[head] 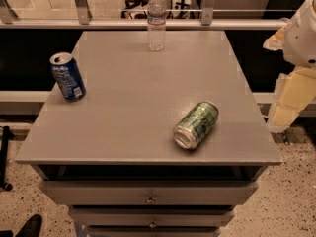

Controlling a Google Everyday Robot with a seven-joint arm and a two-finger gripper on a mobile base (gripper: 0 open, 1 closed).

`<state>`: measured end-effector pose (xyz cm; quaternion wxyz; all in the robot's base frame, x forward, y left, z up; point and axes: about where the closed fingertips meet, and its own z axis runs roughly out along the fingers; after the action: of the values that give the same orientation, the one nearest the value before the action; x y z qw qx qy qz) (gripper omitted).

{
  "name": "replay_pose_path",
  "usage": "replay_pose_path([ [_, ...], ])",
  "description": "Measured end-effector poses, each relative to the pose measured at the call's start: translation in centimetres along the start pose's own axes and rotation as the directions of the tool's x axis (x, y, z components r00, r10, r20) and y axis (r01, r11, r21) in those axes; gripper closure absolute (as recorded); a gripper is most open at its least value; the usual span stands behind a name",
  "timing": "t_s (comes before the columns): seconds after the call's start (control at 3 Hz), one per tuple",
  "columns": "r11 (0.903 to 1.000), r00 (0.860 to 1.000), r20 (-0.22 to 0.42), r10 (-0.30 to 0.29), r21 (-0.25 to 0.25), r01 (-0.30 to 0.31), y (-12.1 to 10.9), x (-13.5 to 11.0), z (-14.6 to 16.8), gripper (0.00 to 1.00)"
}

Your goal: Move pepsi can near water bottle

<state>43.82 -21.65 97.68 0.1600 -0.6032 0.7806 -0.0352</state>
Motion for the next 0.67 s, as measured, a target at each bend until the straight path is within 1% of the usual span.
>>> replay_pose_path([
  [0.33,1.0,1.0,0.0,0.0,0.0,0.0,0.0,0.0,0.0,0.0],
  [0.67,0.9999,0.998,0.067,-0.005,-0.015,0.006,-0.1,-2.3,1.6,0.0],
])
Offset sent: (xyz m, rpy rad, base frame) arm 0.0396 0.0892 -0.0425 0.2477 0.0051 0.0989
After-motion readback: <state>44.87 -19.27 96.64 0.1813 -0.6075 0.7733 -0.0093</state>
